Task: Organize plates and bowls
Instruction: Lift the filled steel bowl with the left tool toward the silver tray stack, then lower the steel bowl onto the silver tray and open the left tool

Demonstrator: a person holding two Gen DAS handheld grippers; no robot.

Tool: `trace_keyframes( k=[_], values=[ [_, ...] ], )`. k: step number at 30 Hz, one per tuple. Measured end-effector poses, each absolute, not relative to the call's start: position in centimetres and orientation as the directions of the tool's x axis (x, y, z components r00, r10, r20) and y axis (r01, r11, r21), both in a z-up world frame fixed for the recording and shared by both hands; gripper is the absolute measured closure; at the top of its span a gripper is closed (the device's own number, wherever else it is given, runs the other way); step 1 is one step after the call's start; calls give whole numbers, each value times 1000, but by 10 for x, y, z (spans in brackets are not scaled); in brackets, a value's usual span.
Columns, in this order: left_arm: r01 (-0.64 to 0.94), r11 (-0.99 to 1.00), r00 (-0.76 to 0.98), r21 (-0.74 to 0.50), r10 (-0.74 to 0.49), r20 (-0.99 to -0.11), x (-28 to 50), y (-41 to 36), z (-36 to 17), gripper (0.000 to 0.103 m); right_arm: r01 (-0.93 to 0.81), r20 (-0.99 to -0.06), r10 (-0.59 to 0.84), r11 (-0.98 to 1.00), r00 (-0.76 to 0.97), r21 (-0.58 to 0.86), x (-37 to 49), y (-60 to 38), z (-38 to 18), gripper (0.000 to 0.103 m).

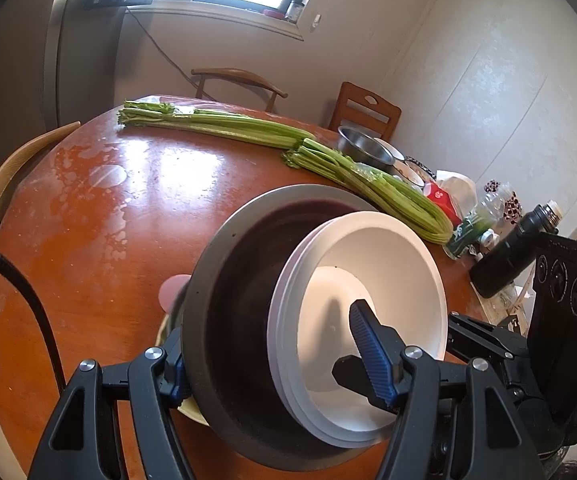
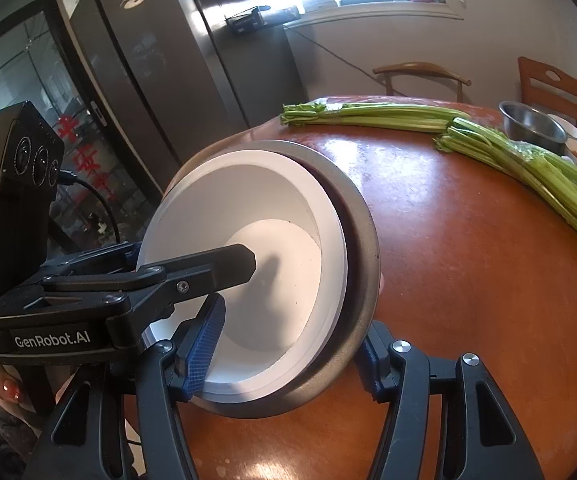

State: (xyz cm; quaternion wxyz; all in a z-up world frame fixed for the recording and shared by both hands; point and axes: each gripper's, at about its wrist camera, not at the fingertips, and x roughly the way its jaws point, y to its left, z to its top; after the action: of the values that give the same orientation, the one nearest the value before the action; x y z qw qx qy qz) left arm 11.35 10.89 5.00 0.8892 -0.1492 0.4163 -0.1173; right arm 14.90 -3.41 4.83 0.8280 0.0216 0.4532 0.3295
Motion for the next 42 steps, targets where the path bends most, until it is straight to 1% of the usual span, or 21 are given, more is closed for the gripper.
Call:
trace_keyframes(
  k=[8, 19, 33, 42],
  values=[
    [45, 926, 610, -376, -324, -723, 123, 120, 34, 36, -532, -747, 577, 768, 330, 357, 157, -23, 34, 40],
    [32, 919, 584, -393, -336, -739, 133, 125, 17, 36, -515, -762, 575, 769, 297, 380, 166, -22, 18, 40],
    [12, 926, 547, -378, -323, -772, 140, 122, -2, 36, -504, -781, 560, 776, 276, 378, 170, -20, 8, 40],
    [4, 935, 536, -354, -301, -789, 144, 119, -9, 36, -509, -795, 538, 786, 281, 352, 170, -16, 2, 40]
  ],
)
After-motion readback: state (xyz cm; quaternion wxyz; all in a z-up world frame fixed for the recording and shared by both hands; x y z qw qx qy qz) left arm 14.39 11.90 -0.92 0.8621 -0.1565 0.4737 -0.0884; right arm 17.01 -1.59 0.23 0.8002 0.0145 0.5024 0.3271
